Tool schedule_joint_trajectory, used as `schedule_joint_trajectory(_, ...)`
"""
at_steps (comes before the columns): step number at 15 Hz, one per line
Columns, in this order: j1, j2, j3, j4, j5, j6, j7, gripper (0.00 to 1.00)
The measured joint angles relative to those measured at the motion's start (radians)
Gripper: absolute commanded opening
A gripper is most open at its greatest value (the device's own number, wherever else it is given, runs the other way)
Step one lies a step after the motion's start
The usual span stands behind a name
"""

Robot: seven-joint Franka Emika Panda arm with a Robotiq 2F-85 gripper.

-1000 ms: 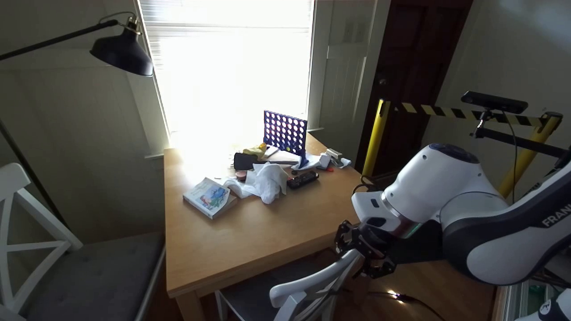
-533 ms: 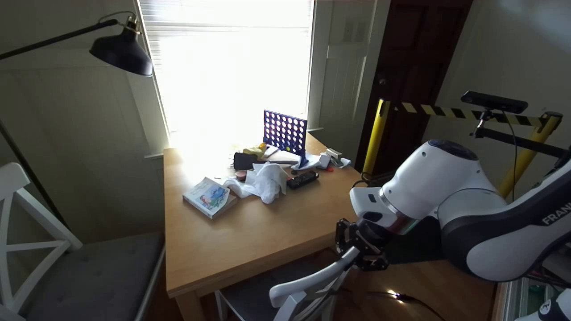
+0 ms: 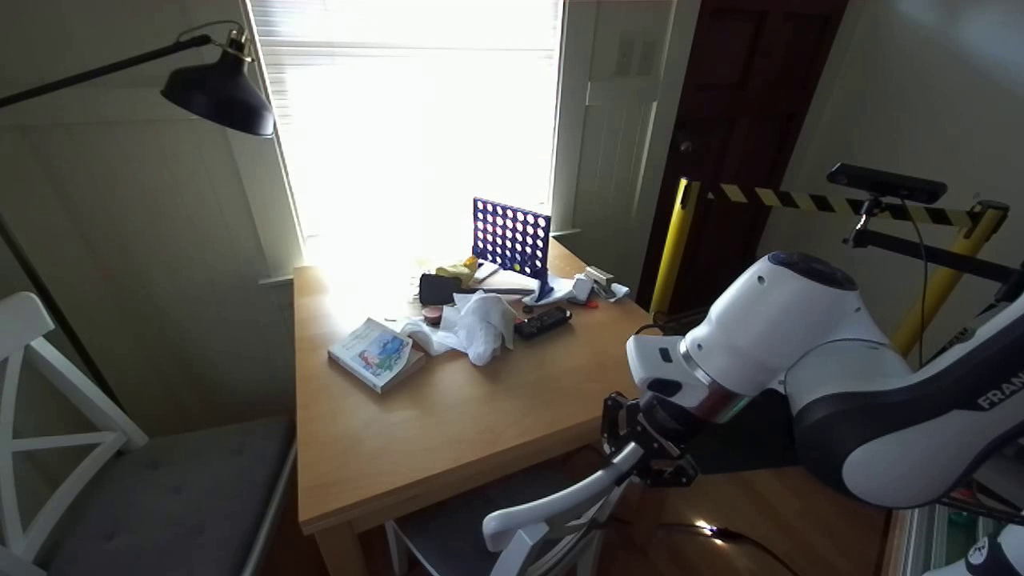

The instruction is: Push the chair on the right underneath the table.

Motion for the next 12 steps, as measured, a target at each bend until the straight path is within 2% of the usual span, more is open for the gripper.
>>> schedule_joint_trajectory(5,-0.021,0.041,0.015,0.029,-0.124,0.002,0.204,0.07)
schedule_joint_trajectory(12,-0.019,0.158,0.027,0.151,-0.29,0.001,0.517,0.07)
